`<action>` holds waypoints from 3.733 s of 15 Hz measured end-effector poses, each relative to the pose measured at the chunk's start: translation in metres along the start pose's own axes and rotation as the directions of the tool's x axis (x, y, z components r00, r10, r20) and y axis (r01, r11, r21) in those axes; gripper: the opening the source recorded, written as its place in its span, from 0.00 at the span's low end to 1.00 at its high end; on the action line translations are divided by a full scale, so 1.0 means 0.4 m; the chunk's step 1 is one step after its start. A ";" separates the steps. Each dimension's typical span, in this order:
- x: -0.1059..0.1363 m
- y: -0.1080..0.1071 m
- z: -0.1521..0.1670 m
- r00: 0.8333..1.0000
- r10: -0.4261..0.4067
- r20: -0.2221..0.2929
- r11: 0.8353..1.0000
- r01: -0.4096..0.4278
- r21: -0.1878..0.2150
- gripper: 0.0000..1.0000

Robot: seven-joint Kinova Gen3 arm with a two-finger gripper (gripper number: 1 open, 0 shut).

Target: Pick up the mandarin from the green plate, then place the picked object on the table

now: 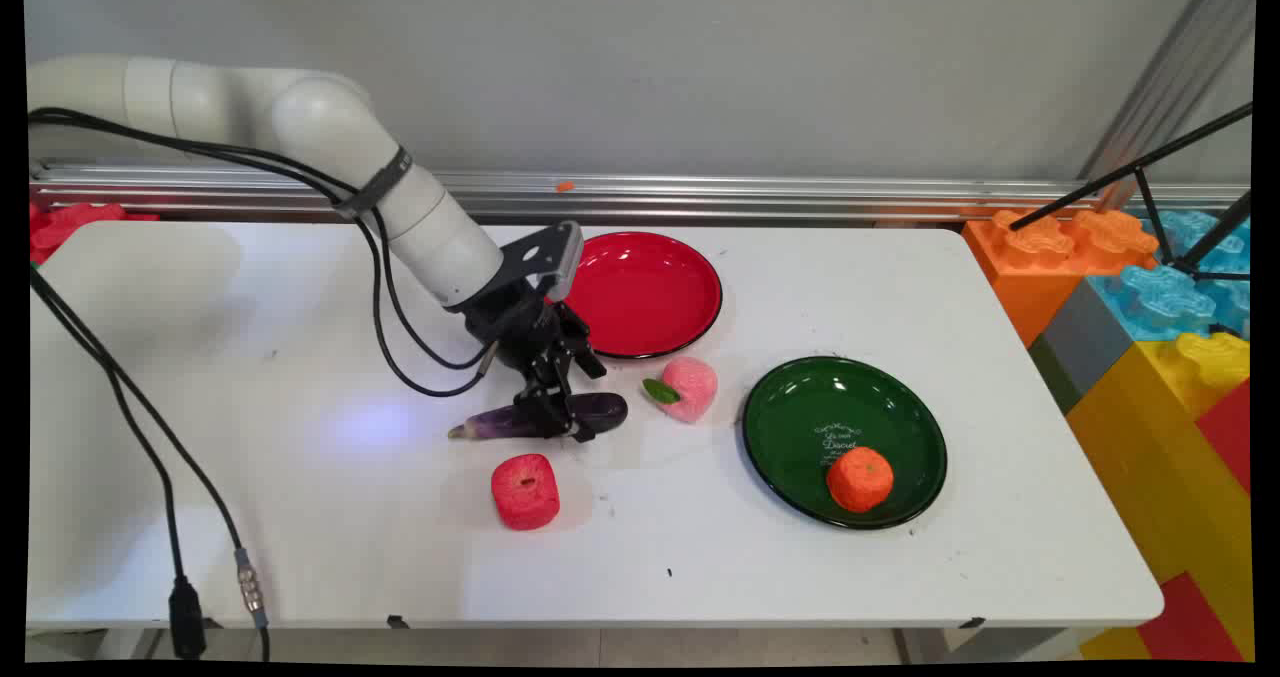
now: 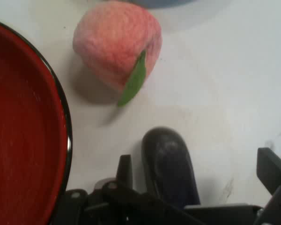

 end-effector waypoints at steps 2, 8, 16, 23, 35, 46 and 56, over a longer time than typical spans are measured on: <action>0.016 0.002 -0.009 1.000 -0.020 -0.022 1.000 0.020 -0.001 1.00; 0.145 0.041 -0.014 0.985 -0.153 -0.074 0.988 0.155 0.014 1.00; 0.364 0.135 0.071 0.953 -0.292 -0.080 0.954 0.296 0.042 1.00; 0.528 0.172 0.186 0.949 -0.298 -0.102 0.949 0.307 0.079 1.00; 0.583 0.194 0.327 0.946 -0.313 -0.078 0.940 0.321 0.119 1.00; 0.580 0.192 0.423 0.936 -0.338 -0.095 0.927 0.349 0.136 1.00; 0.579 0.193 0.429 0.946 -0.308 -0.104 0.933 0.321 0.160 0.00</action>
